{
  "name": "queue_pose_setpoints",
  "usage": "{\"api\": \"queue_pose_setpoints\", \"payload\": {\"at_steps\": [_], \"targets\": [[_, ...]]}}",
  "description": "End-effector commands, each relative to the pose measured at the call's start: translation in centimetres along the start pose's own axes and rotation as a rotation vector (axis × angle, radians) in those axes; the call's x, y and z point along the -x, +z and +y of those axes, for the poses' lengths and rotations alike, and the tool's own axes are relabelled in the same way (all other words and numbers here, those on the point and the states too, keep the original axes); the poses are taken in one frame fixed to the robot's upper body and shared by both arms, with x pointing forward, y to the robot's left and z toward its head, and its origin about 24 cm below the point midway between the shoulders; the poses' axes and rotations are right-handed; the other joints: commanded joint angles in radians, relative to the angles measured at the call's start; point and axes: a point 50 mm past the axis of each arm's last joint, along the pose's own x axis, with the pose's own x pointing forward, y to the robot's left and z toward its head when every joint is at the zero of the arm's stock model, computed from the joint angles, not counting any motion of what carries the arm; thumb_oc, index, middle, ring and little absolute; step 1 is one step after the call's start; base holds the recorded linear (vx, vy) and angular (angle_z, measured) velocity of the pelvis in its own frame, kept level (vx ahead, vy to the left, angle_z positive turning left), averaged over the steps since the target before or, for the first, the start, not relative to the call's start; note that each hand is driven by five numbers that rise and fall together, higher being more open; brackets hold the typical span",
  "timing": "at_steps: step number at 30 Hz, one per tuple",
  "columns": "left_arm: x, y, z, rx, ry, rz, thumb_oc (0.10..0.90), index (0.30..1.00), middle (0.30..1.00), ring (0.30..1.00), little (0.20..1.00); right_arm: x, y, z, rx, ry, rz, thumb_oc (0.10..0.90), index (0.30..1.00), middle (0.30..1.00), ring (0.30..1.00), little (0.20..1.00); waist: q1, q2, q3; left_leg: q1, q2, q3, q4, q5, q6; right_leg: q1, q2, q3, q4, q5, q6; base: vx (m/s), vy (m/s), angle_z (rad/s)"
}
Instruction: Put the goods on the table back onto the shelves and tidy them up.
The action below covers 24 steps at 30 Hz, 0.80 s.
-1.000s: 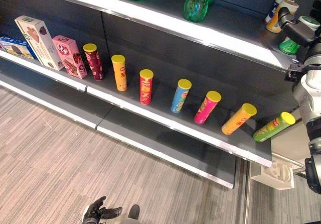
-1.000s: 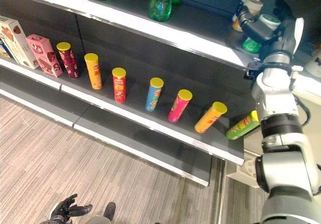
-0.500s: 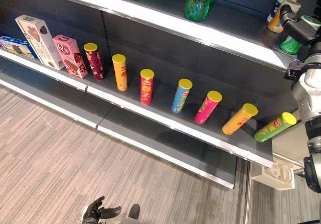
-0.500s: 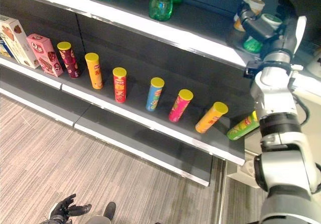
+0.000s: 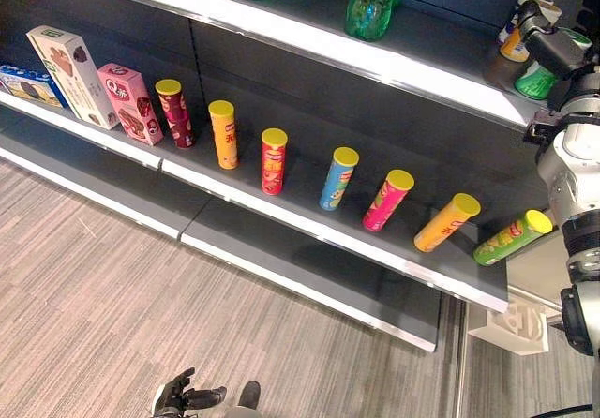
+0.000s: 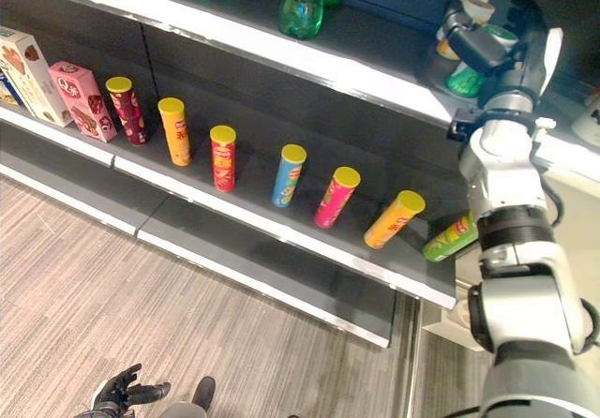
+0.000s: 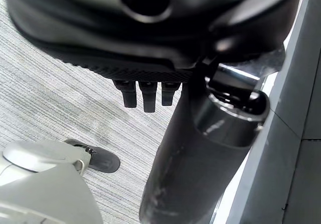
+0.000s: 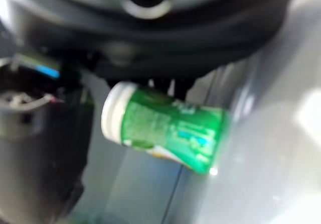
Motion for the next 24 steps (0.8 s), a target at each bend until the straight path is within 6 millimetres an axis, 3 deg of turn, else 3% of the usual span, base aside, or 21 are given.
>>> {"api": "queue_pose_setpoints", "payload": {"at_steps": [1, 7, 24], "targets": [[-0.42, 1.98, 0.63, -0.061, 0.02, -0.074, 0.8, 0.9, 0.9, 0.9, 0.9, -1.55, 7.98, 0.45, -0.111, -0.033, -0.246, 0.8, 0.9, 0.9, 0.9, 0.9, 0.028, -0.038, -0.053, 0.007, 0.013, -0.001, 0.003, -0.119, -0.016, 0.021, -0.062, 0.008, 0.019, -0.015, 0.064, 0.0, 0.0, 0.0], [-0.49, 2.03, 0.57, -0.062, 0.024, -0.071, 0.8, 0.9, 0.9, 0.9, 0.9, -1.4, 8.15, 1.17, -0.143, -0.026, -0.249, 0.8, 0.9, 0.9, 0.9, 0.9, 0.025, -0.039, -0.053, 0.005, 0.014, -0.001, 0.003, -0.119, -0.015, 0.018, -0.062, 0.012, 0.019, -0.014, 0.064, 0.0, 0.0, 0.0], [-0.5, 2.34, 0.37, -0.058, 0.024, -0.085, 0.8, 0.9, 0.9, 0.9, 0.9, -1.49, 8.48, 0.83, -0.103, -0.066, -0.264, 0.8, 0.9, 0.9, 0.9, 0.9, 0.027, -0.039, -0.055, 0.003, 0.011, 0.0, 0.003, -0.121, -0.013, 0.015, -0.067, 0.01, 0.016, -0.009, 0.066, 0.0, 0.0, 0.0]]}}
